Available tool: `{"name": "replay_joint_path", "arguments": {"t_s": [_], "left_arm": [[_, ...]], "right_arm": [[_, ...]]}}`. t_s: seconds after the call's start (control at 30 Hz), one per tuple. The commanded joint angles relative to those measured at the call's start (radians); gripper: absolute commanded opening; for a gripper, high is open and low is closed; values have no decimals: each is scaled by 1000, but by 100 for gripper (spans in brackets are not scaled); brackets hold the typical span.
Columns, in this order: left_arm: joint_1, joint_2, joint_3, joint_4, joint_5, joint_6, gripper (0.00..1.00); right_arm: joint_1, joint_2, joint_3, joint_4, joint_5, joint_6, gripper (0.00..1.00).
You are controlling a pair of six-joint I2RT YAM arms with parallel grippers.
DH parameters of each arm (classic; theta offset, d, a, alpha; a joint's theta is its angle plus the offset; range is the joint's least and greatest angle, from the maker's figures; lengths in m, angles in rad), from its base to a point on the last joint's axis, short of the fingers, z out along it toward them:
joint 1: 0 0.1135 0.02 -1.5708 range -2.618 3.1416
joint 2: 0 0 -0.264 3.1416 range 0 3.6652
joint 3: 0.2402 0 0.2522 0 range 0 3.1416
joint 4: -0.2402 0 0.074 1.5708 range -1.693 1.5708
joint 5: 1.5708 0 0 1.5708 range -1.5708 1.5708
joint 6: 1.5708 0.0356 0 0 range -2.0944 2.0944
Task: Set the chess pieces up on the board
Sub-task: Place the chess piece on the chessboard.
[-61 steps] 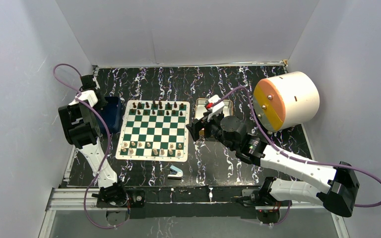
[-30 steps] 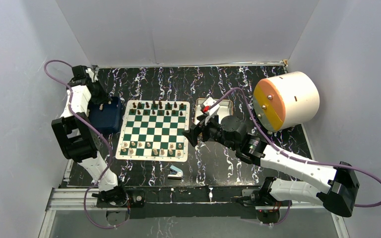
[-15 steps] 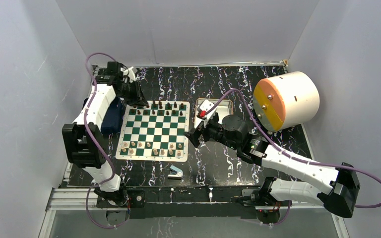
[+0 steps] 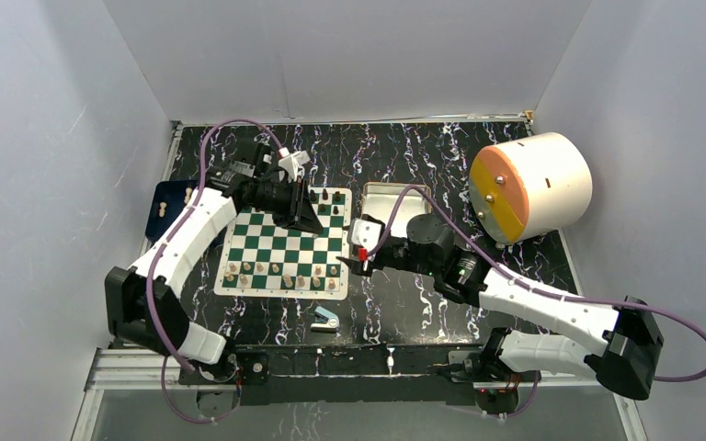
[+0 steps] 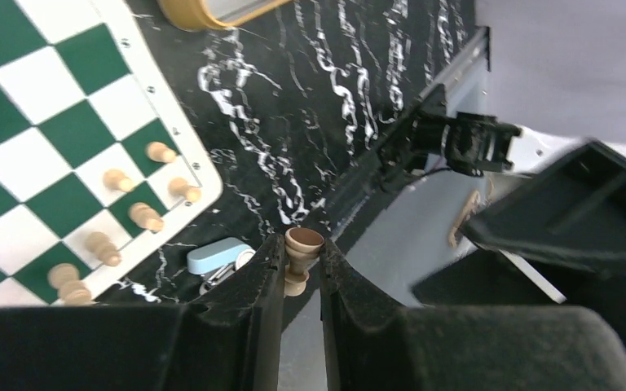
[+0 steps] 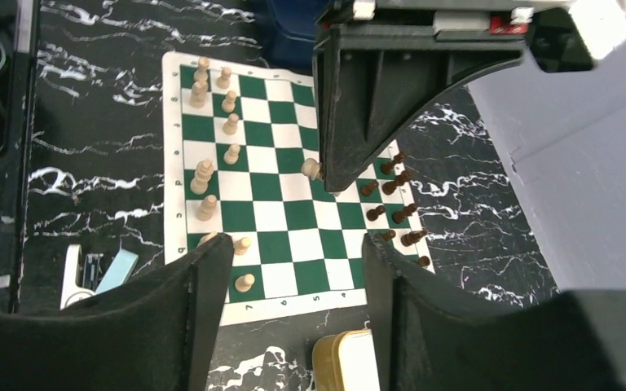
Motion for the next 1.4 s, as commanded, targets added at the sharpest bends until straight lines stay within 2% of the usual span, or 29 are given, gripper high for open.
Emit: {"name": "replay_joint_path", "arguments": {"t_s": [0.0, 0.17, 0.33, 0.57, 0.8, 1.17, 1.3, 1.37], "left_arm": [[-21, -93, -60, 34, 133, -29, 1], [-22, -124, -86, -34, -53, -49, 2], [-22, -128, -98, -100, -142, -49, 2], [-41, -164, -195, -2, 76, -78, 4], [-84, -180, -233, 68, 176, -119, 4], [-141, -160, -197, 111, 247, -138, 6], [-145, -151, -181, 120, 261, -145, 6], [-149, -152, -174, 123, 267, -144, 6]], "right_arm": [[-2, 19, 34, 72, -53, -49, 70], [-1, 11, 19, 99, -13, 22, 70], [-1, -28, -36, 139, -39, 84, 72], [-2, 1, -60, 134, -111, 6, 77], [-1, 54, -42, 120, -149, -13, 80], [-1, 83, -68, 213, -224, 15, 67], [-1, 89, -63, 228, -240, 28, 57], [-1, 86, -68, 226, -241, 27, 55]]}}
